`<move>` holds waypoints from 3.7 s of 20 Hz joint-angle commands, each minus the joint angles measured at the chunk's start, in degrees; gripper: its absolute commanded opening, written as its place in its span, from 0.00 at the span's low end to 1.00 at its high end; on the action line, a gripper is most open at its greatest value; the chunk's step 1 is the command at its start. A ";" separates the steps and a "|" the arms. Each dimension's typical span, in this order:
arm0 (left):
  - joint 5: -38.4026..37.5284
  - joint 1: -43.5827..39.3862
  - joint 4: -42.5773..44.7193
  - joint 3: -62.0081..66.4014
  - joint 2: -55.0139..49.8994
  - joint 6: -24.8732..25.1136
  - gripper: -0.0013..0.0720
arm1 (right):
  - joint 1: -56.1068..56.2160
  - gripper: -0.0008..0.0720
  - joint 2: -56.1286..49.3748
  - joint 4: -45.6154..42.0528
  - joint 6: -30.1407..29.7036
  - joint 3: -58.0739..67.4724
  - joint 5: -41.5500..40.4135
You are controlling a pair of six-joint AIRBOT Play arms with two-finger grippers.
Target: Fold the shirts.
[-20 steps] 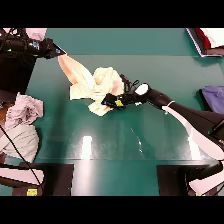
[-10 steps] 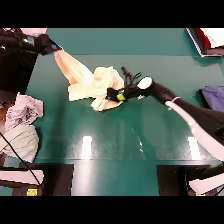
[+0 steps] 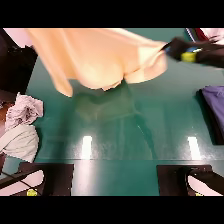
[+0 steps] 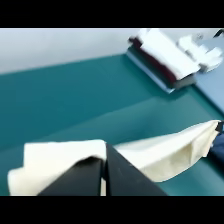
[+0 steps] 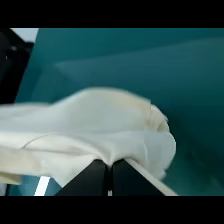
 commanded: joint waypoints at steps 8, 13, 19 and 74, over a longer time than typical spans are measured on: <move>7.52 0.09 -17.29 1.53 17.70 3.50 0.05 | -15.39 0.03 17.07 -4.70 -5.84 21.09 8.17; 5.95 0.09 -12.46 1.18 19.37 3.85 0.05 | -21.22 0.03 14.08 -9.27 -5.84 33.29 14.43; -5.27 0.09 3.72 -11.41 9.55 -5.16 0.05 | -12.55 0.03 -4.33 -8.04 -3.58 34.86 29.88; 1.44 -4.85 14.23 -65.85 -5.53 -0.07 0.05 | -19.69 0.40 -3.19 -16.48 -9.38 -10.47 41.86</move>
